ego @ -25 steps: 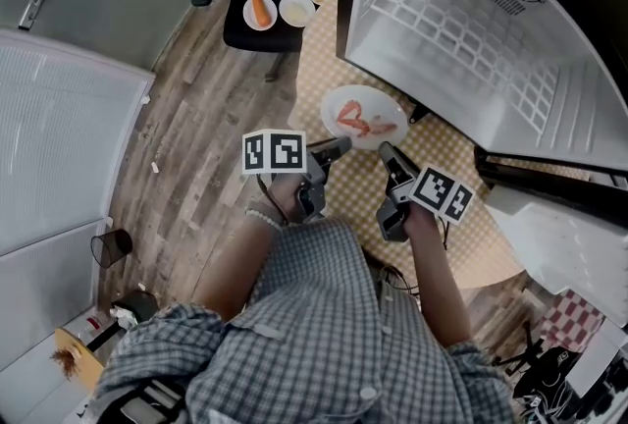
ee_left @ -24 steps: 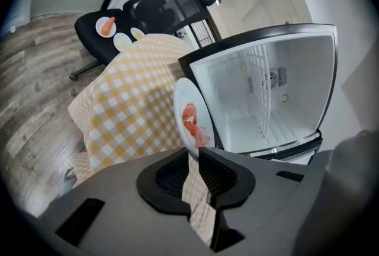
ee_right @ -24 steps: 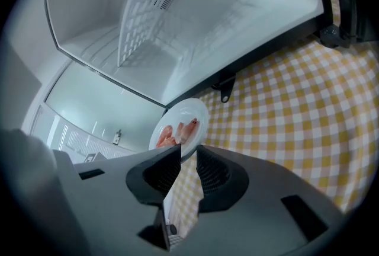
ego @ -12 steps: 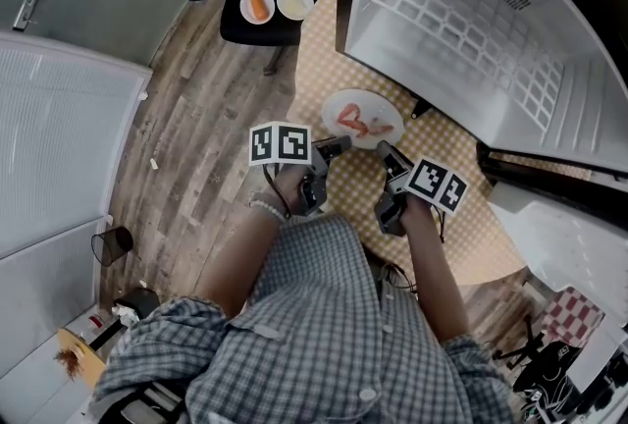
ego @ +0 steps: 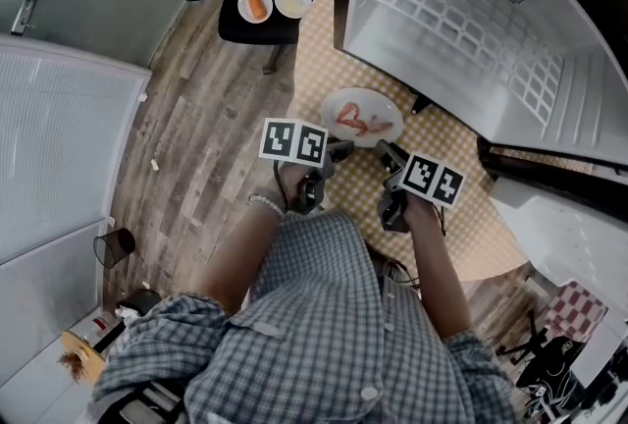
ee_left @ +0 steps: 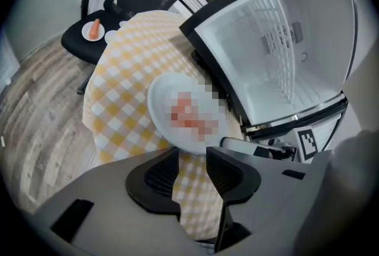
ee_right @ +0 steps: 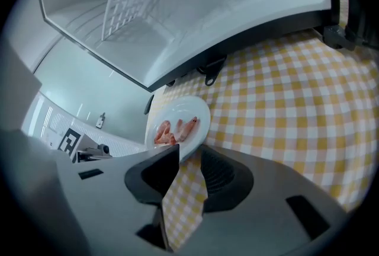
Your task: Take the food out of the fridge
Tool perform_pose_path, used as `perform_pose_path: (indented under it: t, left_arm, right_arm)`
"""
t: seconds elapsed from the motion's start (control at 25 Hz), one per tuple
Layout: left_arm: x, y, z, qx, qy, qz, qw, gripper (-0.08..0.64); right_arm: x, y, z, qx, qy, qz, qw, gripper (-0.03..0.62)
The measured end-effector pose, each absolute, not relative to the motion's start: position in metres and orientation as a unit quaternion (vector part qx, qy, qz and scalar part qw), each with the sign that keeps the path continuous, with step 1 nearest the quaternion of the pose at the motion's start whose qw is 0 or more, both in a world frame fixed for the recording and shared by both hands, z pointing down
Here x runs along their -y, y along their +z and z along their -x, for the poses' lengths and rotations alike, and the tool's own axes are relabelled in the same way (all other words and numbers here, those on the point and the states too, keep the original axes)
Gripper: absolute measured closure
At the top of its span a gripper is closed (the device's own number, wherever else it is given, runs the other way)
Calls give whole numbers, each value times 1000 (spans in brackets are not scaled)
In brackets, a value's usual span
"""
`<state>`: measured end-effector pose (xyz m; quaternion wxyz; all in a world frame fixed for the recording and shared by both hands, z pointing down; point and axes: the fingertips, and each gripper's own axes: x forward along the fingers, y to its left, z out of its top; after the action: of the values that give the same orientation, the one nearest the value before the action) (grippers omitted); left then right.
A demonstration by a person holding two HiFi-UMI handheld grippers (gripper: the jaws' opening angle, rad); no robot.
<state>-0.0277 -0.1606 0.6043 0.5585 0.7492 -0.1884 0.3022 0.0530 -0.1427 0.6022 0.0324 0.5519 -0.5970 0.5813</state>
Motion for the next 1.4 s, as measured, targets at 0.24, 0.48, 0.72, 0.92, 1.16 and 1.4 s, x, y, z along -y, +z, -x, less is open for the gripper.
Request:
perform_pose_path:
  t: [0.24, 0.48, 0.72, 0.92, 1.16, 1.4]
  left_arm:
    - [160, 598, 34, 186, 310, -761, 539, 407]
    - [168, 570, 38, 216, 329, -798, 458, 481]
    - [174, 531, 21, 215, 303, -828, 419, 551]
    - [177, 500, 11, 210, 300, -865, 344, 552]
    - [178, 466, 4, 204, 290, -897, 263, 554]
    - [174, 429, -6, 194, 270, -922, 198, 554]
  right_arm:
    - [135, 600, -58, 604, 567, -558, 46, 499]
    - [128, 576, -68, 619, 509, -592, 88, 509]
    - [127, 547, -75, 636, 455, -617, 88, 557]
    - [128, 511, -79, 660, 389, -635, 102, 568]
    - [131, 458, -88, 676, 285, -668, 125, 574]
    - [131, 410, -91, 683, 201, -690, 130, 580]
